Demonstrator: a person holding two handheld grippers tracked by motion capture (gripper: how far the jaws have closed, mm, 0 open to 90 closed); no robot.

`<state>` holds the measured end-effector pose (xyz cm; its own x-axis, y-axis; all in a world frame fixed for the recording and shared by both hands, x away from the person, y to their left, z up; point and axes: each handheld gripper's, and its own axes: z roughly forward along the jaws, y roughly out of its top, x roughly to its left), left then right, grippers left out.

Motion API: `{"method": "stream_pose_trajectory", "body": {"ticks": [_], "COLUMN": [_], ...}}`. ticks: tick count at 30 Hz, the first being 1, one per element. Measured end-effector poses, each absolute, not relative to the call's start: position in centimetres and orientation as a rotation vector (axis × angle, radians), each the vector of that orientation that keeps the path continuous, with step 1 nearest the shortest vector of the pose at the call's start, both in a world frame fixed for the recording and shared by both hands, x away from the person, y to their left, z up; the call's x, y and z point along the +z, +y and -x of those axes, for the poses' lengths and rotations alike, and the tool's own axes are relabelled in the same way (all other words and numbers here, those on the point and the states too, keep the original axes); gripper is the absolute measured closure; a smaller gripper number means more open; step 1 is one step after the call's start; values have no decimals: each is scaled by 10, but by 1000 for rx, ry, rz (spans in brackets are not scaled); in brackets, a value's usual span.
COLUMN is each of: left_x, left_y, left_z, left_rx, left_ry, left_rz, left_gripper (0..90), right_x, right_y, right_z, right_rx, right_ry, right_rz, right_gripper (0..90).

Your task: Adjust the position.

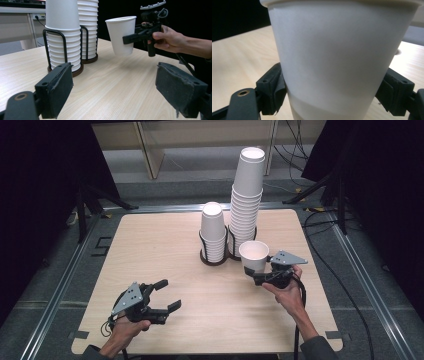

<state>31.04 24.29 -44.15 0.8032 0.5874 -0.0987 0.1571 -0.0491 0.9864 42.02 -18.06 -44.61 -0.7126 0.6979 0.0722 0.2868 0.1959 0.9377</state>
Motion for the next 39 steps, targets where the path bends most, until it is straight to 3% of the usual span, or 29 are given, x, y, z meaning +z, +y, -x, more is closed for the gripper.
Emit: {"method": "stream_pose_trajectory", "body": {"ticks": [18,39], "left_x": [-445,-445], "left_y": [242,243], "left_z": [-314,-314], "left_rx": [405,425], "left_ry": [614,643], "left_rz": [-1599,-1628], "left_gripper": [142,144], "right_x": [-462,-473], "right_y": [-229,-244], "right_z": [-452,-472], "right_rx": [1430,1335], "right_ry": [1894,1854], "right_rz": [-1099,-1179], "right_gripper": [201,200]}}
